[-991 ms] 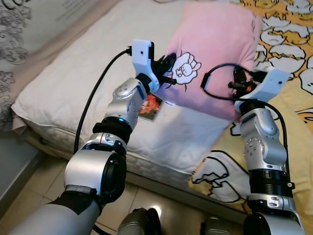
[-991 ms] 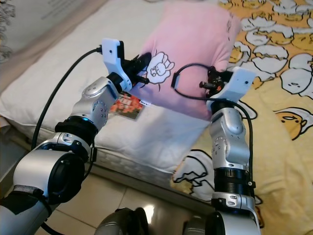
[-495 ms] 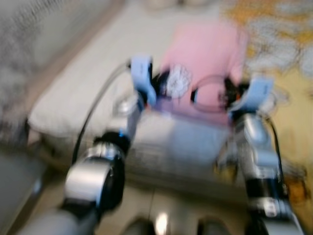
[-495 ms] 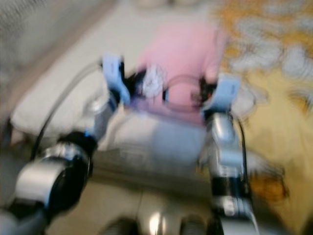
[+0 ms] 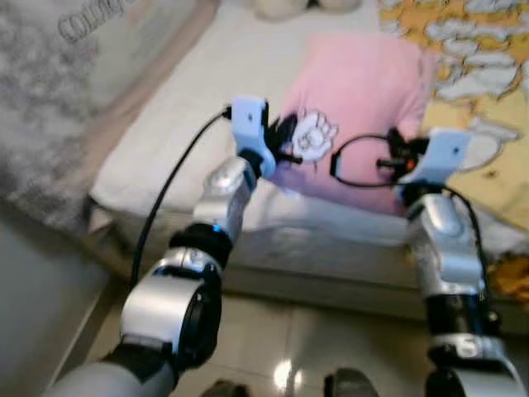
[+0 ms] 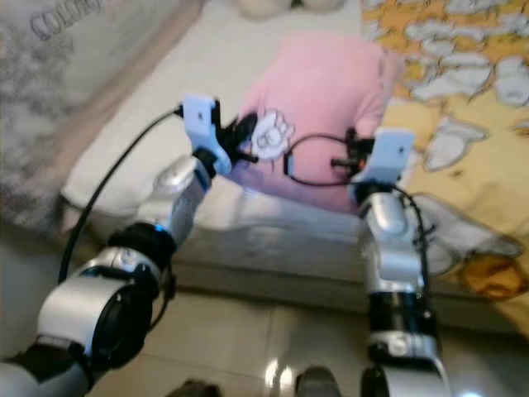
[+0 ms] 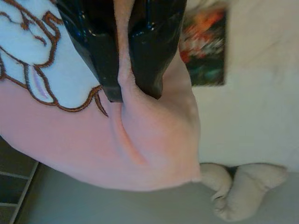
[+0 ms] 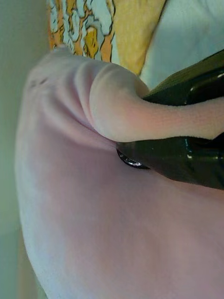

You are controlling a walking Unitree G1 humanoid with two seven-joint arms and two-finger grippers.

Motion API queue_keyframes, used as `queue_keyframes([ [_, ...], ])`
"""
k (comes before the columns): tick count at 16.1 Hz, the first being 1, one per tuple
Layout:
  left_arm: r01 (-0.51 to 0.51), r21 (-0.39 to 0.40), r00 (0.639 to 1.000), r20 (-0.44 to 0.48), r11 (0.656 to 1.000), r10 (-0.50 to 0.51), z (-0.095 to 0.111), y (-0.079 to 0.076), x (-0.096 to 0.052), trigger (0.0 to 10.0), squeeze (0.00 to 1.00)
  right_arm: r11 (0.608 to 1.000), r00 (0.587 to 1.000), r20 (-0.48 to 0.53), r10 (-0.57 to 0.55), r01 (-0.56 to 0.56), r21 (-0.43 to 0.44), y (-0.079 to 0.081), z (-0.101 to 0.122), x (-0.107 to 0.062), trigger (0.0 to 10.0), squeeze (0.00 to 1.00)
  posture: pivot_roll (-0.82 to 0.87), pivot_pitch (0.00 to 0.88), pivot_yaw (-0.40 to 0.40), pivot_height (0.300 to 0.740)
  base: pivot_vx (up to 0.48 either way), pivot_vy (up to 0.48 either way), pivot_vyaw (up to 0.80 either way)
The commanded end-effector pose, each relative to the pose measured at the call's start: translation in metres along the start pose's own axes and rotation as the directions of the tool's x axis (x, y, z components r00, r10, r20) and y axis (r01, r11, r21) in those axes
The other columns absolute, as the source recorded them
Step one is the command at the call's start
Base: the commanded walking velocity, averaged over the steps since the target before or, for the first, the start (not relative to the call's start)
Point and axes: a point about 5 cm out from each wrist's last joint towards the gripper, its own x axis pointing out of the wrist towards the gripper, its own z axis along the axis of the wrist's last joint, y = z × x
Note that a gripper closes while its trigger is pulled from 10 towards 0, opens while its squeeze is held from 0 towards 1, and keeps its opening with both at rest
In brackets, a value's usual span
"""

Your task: Clean up the room

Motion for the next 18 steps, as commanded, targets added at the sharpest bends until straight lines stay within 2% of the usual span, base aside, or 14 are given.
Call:
queue_keyframes([
  [1,-0.074,0.02,0.997,0.002,0.997,0.074,0.001,0.016,-0.007,10.0,0.0,0.998,0.998,0.014,0.067,-0.066,-0.023,0.016,0.005,0.004,10.0,0.0,-0.25,0.0,0.082,0.74,0.0,0.48,0.0],
  [3,-0.146,0.015,0.988,-0.048,0.989,0.147,-0.015,0.016,-0.011,10.0,0.0,0.995,0.996,-0.033,0.083,-0.084,-0.057,0.007,0.002,0.002,10.0,0.0,-0.26,0.0,0.012,0.74,0.0,0.0,0.0],
  [5,-0.178,-0.003,0.984,-0.027,0.984,0.178,-0.018,0.016,-0.014,10.0,0.0,0.991,0.993,-0.067,0.101,-0.106,-0.084,-0.002,0.001,0.002,10.0,0.0,-0.26,0.0,-0.013,0.74,0.0,0.0,0.0],
  [7,-0.172,0.027,0.985,-0.004,0.985,0.173,-0.013,0.016,-0.012,10.0,0.0,0.993,0.995,-0.064,0.082,-0.087,-0.075,-0.003,-0.001,0.004,10.0,0.0,-0.25,0.0,0.01,0.74,0.0,0.0,0.0],
  [9,-0.138,0.111,0.99,0.008,0.984,0.138,-0.004,0.02,-0.011,10.0,0.0,0.997,0.997,-0.048,0.064,-0.067,-0.048,0.002,-0.004,0.004,10.0,0.0,-0.24,0.0,0.037,0.74,0.319,0.137,0.0],
  [11,-0.123,0.138,0.992,0.012,0.983,0.123,0.005,0.025,-0.01,10.0,0.0,0.996,0.996,-0.043,0.073,-0.075,-0.039,0.011,-0.008,0.001,10.0,0.0,-0.24,0.0,0.061,0.74,0.392,0.274,0.0],
  [15,-0.116,0.164,0.993,0.002,0.98,0.117,0.007,0.026,-0.009,10.0,0.0,0.996,0.997,-0.032,0.071,-0.073,-0.049,0.012,-0.009,0.002,10.0,0.0,-0.25,0.0,0.077,0.74,0.398,0.268,0.0],
  [18,-0.103,0.16,0.994,-0.006,0.982,0.106,0.004,0.022,-0.008,10.0,0.0,0.997,0.998,-0.022,0.062,-0.064,-0.053,0.01,-0.008,0.002,10.0,0.0,-0.26,0.0,0.084,0.74,0.431,0.0,0.0],
])
